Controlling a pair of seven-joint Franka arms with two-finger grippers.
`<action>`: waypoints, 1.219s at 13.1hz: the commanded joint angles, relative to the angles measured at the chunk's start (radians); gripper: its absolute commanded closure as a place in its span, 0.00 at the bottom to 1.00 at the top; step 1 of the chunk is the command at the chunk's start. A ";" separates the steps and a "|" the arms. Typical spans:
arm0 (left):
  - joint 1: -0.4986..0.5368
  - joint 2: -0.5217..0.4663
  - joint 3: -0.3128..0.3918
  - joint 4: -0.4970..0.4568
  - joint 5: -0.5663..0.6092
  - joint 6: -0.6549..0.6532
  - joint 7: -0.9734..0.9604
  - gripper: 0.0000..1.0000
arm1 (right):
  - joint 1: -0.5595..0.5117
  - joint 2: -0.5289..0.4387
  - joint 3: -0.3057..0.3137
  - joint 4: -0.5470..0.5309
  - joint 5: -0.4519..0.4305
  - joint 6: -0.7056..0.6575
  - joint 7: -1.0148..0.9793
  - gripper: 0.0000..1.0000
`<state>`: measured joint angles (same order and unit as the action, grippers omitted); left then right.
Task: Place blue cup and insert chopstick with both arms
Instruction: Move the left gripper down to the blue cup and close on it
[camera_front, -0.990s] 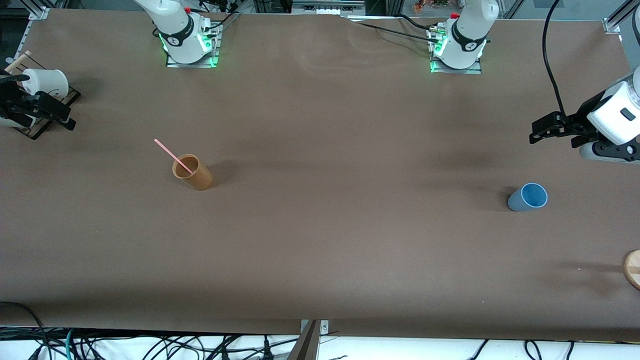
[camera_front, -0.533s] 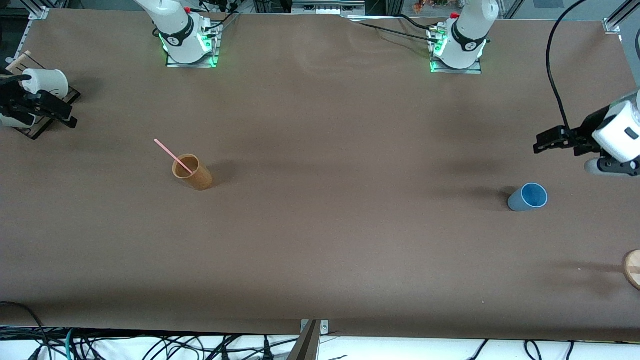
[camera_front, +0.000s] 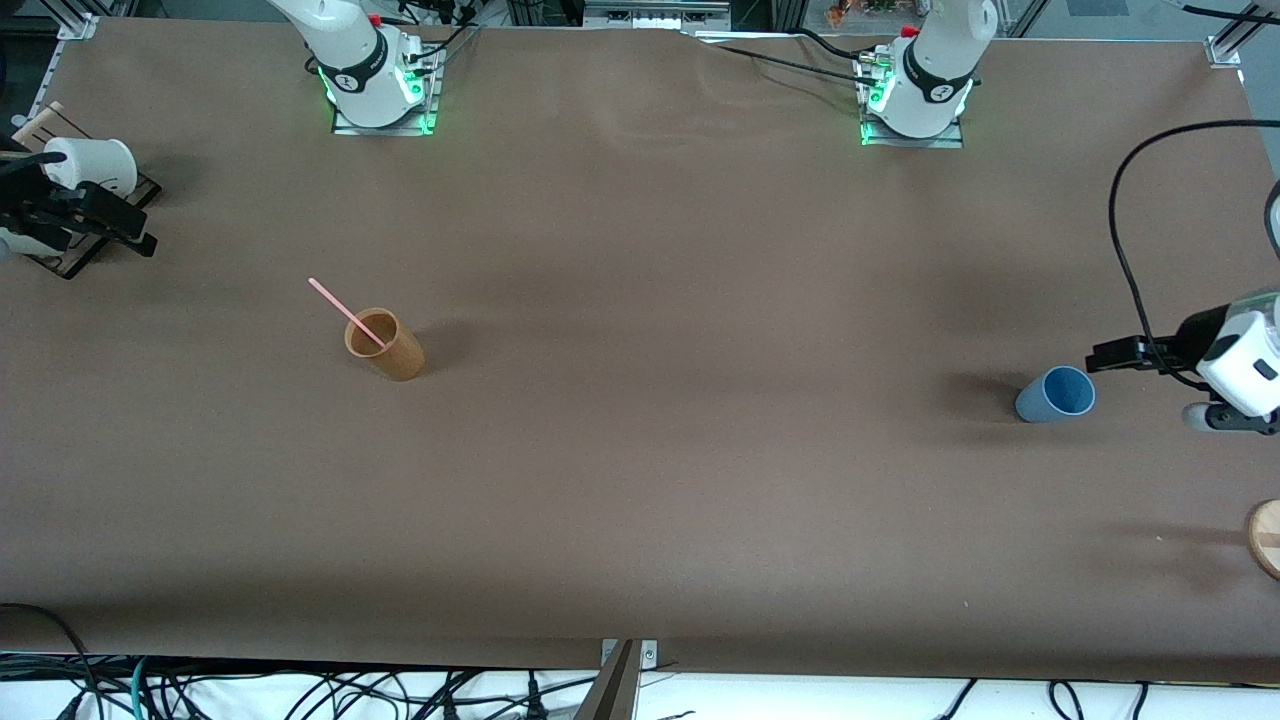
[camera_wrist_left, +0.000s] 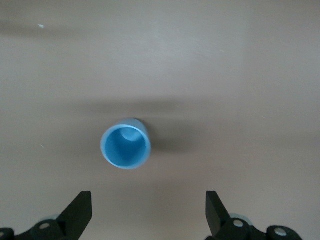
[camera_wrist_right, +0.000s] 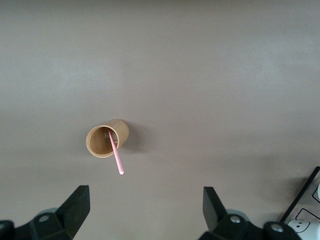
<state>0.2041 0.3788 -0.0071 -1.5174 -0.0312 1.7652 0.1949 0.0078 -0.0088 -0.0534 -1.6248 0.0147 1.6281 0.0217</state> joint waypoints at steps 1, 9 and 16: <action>0.054 0.018 -0.004 -0.088 0.022 0.139 0.109 0.00 | -0.002 -0.011 0.004 -0.010 -0.005 -0.005 -0.008 0.00; 0.075 0.115 -0.004 -0.247 0.091 0.481 0.110 0.01 | -0.002 -0.010 0.006 -0.012 -0.005 -0.028 -0.005 0.00; 0.072 0.141 -0.005 -0.273 0.090 0.522 0.118 0.01 | -0.002 -0.010 0.004 -0.012 -0.005 -0.028 -0.006 0.00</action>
<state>0.2714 0.5296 -0.0047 -1.7625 0.0380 2.2734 0.2973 0.0081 -0.0069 -0.0526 -1.6272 0.0147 1.6050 0.0217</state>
